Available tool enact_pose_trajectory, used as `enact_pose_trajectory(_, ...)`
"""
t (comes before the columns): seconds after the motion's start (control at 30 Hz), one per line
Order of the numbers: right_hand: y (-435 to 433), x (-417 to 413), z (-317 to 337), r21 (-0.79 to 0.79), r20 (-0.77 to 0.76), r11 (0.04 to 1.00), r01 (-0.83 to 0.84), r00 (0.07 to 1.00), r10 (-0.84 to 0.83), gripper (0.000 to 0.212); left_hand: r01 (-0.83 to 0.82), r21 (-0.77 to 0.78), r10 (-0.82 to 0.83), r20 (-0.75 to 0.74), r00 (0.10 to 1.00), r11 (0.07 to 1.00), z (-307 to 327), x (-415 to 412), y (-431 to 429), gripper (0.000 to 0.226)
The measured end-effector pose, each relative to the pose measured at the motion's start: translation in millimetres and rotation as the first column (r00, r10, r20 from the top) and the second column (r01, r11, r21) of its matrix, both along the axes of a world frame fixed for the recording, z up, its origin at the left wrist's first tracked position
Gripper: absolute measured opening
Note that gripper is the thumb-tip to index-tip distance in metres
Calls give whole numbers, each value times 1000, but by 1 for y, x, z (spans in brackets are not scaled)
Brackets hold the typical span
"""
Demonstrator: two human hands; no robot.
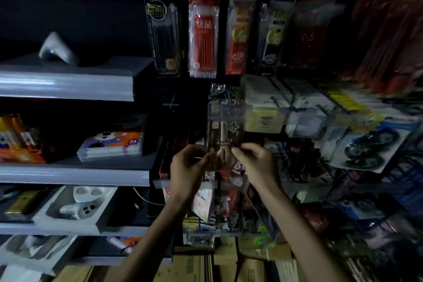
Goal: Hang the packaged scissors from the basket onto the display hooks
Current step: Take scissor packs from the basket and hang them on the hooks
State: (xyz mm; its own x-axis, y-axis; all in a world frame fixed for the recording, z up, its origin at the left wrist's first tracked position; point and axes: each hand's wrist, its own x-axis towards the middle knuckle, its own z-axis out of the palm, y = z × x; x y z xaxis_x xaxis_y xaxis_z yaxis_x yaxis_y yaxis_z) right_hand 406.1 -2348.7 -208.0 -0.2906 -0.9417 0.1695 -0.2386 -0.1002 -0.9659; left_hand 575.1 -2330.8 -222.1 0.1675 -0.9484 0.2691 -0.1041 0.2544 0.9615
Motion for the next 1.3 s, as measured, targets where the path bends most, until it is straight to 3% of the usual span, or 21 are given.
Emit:
enact_pose_trajectory(0.2, 7, -2, -19, 28, -150, 998, 61, 987, -56, 24, -96, -22, 97, 51, 994, 995, -6, -1, -9, 9)
enact_pose_trajectory(0.3, 4, -2, -15, 29, -103, 997, 66, 993, -62, 19, -104, -37, 106, 55, 993, 994, -8, -4, -9, 10)
enact_pose_trajectory(0.4, 1, -1, -17, 17, -76, 995, 101, 992, -99, 15, -93, -47, 95, 55, 994, 995, -11, -8, -2, 26)
enact_pose_trajectory(0.57, 1, -3, -24, 32, -11, 992, 124, 992, -124, 22, -87, -26, 90, 128, 988, 996, -24, -12, 13, 36)
enact_pose_trajectory(0.7, 0, -2, -27, 16, 43, 990, 137, 990, -137, 28, 11, 8, -12, 45, 999, 1000, -24, -17, 18, 46)
enact_pose_trajectory(0.87, -20, 2, -29, 51, 32, 987, 153, 987, -155, 42, -80, 5, 79, 53, 995, 997, -24, -18, 2, 24)
enact_pose_trajectory(1.0, -40, 4, -26, 128, 31, 982, 137, 989, -142, 41, -100, 13, 99, 73, 992, 995, -27, -14, -14, 26)
enact_pose_trajectory(1.1, -46, 5, -27, 139, -65, 973, 187, 982, -179, 54, -48, 61, 46, 37, 998, 997, -32, -11, -25, 32)
enact_pose_trajectory(1.3, -64, 11, -26, 152, -20, 964, 216, 976, -215, 52, 37, 173, -23, -82, 996, 984, -29, -13, -47, 50)
